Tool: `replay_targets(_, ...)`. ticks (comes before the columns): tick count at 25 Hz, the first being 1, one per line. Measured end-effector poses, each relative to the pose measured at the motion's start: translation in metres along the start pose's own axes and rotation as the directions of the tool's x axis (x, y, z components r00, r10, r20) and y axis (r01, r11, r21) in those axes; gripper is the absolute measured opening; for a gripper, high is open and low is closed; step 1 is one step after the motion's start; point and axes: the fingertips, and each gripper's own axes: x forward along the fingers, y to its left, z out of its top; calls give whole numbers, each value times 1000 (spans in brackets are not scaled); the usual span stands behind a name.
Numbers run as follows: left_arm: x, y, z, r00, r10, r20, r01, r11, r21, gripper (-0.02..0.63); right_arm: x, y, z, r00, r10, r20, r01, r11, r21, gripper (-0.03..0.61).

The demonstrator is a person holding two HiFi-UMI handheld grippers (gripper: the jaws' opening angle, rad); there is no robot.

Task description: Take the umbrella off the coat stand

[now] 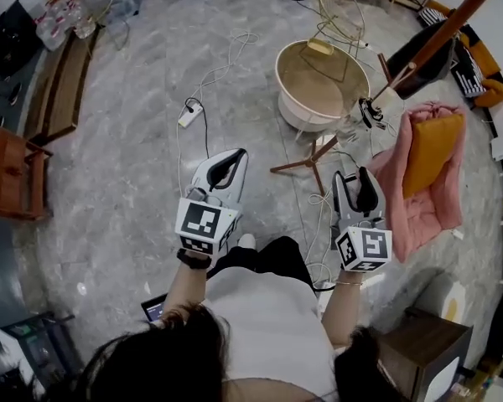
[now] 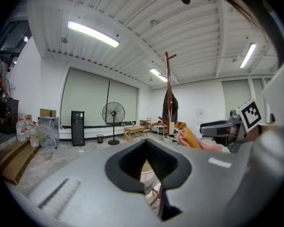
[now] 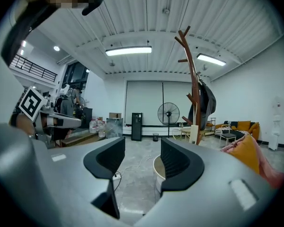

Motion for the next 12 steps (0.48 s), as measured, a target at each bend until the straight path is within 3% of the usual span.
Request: replay_targets(12, 55, 20, -10, 999, -36, -14, 36, 999, -6, 60, 47, -29, -16, 999, -42, -13, 42, 999, 28, 225)
